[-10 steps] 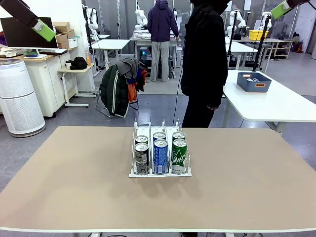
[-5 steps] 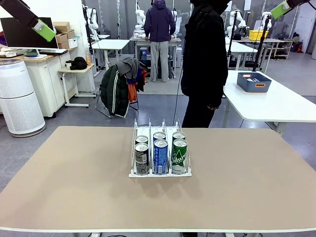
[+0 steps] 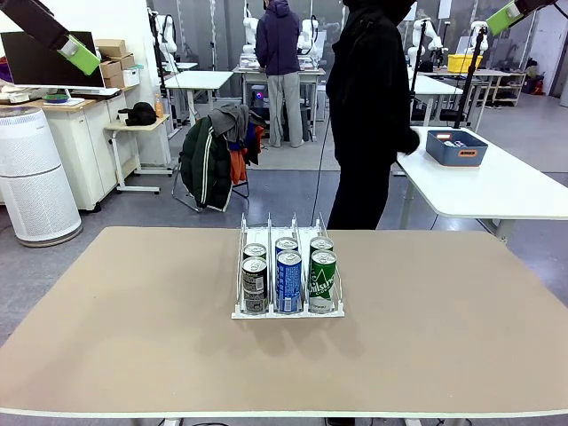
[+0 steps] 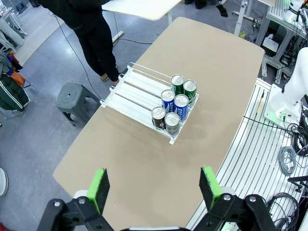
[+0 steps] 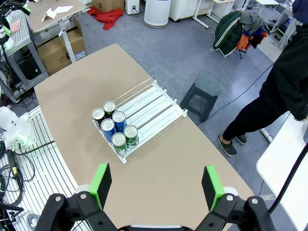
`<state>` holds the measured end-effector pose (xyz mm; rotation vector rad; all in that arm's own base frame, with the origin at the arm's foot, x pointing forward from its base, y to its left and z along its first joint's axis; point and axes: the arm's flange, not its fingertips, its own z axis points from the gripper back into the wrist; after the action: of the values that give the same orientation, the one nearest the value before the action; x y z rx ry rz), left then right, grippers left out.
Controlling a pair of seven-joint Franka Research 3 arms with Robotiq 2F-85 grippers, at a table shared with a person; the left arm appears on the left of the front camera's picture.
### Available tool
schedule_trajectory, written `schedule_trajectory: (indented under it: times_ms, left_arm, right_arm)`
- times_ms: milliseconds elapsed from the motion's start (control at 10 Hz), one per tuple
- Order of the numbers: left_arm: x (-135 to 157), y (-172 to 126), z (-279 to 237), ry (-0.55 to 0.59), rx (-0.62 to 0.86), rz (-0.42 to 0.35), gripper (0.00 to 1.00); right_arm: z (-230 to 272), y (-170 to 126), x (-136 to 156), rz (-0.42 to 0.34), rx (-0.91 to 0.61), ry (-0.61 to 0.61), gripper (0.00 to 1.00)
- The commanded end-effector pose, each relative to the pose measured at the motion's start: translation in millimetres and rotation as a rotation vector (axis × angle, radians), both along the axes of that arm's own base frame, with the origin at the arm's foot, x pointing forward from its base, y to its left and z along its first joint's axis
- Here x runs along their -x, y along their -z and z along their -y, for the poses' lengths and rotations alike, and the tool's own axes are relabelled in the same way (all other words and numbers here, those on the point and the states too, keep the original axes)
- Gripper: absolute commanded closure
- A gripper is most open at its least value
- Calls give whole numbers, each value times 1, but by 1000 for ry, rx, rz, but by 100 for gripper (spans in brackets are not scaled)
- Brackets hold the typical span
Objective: Fill the beverage cans into the dispenser.
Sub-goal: Pick up the Ionic drink handed by the human.
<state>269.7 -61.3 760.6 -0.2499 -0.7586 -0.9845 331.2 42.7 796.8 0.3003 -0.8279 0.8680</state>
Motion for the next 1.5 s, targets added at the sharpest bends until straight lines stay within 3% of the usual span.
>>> schedule_trajectory:
  times_ms: [0,1400]
  left_arm:
    - [-1,1,1,0,-4,-3,0]
    - [-1,1,1,0,-4,-3,0]
  right_arm:
    - [0,0,0,-2,1,-3,0]
    - [0,0,0,-2,1,-3,0]
